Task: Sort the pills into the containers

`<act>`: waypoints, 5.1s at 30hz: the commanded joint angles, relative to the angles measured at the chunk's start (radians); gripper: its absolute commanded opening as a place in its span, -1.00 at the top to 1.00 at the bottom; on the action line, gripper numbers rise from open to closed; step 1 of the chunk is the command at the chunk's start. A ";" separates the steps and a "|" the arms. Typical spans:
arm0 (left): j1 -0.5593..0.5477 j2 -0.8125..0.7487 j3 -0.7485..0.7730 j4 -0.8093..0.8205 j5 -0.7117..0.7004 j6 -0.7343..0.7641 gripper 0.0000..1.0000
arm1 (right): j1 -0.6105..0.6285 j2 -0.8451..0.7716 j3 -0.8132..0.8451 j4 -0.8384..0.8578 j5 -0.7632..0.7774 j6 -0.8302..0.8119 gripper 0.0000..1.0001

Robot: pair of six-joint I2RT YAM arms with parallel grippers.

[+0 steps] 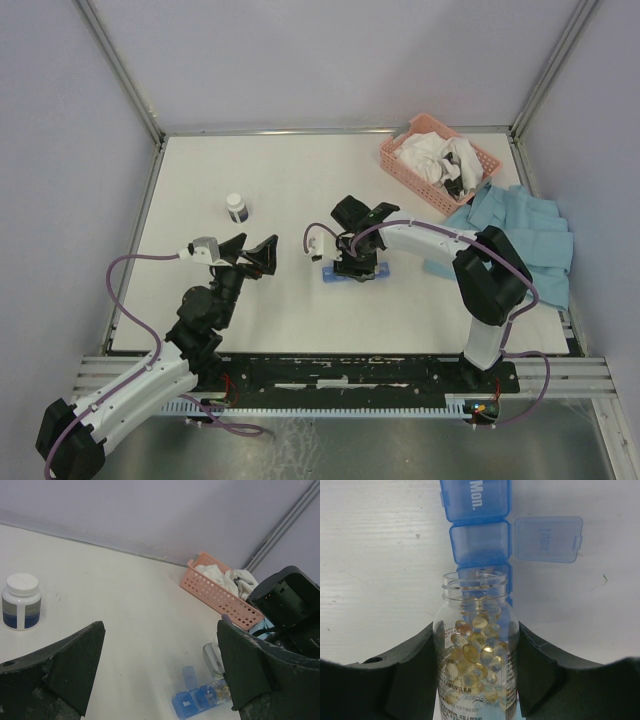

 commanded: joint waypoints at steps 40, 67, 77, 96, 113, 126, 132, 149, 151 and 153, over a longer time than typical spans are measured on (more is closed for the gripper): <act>0.002 -0.005 0.011 0.023 -0.014 -0.023 -1.00 | 0.019 -0.011 0.043 0.051 0.134 0.042 0.94; 0.004 0.001 0.014 0.020 -0.011 -0.023 -1.00 | 0.022 -0.002 0.055 0.005 0.162 0.041 0.97; 0.005 0.002 0.016 0.018 -0.012 -0.023 -1.00 | 0.081 -0.059 -0.024 0.107 0.177 -0.008 0.86; 0.007 -0.017 0.006 0.019 -0.015 -0.024 -1.00 | 0.035 0.016 0.031 0.020 0.107 0.022 0.88; 0.008 -0.014 0.007 0.017 -0.014 -0.023 -1.00 | -0.044 -0.039 -0.021 0.083 -0.063 0.031 0.85; 0.008 -0.014 0.014 0.008 -0.013 -0.024 -1.00 | -0.141 -0.194 -0.167 0.241 -0.379 0.018 0.84; 0.008 -0.013 0.022 -0.010 -0.018 -0.032 -1.00 | -0.196 -0.274 -0.254 0.384 -0.536 0.088 0.82; 0.038 0.153 0.132 -0.156 0.269 -0.271 -1.00 | -0.336 -0.492 -0.612 1.374 -0.885 0.751 0.78; 0.067 0.206 0.168 -0.171 0.350 -0.298 -1.00 | -0.345 -0.526 -0.622 1.420 -0.876 0.792 0.77; 0.111 0.271 0.211 -0.179 0.454 -0.322 -0.98 | -0.352 -0.559 -0.641 1.482 -0.875 0.839 0.76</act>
